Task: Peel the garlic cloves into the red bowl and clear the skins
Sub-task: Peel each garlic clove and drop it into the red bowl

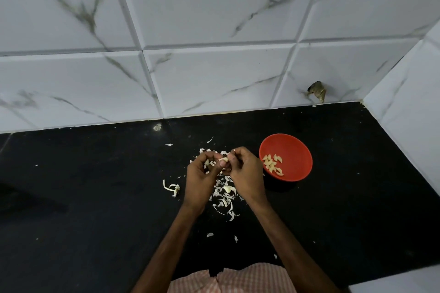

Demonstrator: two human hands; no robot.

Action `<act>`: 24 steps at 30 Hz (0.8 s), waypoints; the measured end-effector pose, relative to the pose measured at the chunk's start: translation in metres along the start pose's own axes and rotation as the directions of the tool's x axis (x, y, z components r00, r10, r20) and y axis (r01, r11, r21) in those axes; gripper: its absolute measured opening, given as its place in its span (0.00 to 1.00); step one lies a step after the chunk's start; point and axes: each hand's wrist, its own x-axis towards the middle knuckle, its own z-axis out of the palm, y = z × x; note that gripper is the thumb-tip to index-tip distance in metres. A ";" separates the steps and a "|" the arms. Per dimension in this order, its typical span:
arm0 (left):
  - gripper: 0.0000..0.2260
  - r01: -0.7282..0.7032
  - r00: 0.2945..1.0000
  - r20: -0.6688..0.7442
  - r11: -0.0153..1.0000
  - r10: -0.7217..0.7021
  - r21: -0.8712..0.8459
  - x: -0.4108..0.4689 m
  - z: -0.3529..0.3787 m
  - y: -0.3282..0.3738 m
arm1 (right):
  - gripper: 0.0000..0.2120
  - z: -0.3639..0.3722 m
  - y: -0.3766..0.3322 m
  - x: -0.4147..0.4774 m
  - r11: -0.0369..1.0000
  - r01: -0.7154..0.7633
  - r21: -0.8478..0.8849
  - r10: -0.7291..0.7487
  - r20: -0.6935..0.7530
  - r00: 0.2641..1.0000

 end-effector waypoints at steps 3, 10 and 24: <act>0.04 0.042 0.998 0.042 0.993 -0.037 -0.114 -0.001 0.002 0.001 | 0.04 0.002 -0.004 -0.002 0.999 0.015 -0.036 -0.015 -0.003 1.000; 0.06 0.105 0.992 0.094 0.964 -0.084 -0.246 -0.003 0.001 0.003 | 0.07 0.002 -0.006 -0.001 0.999 -0.042 0.032 0.041 0.052 0.998; 0.08 0.064 0.998 0.018 0.984 -0.062 -0.165 -0.002 0.006 0.001 | 0.06 0.002 -0.006 -0.004 0.999 0.012 -0.049 -0.010 0.034 0.999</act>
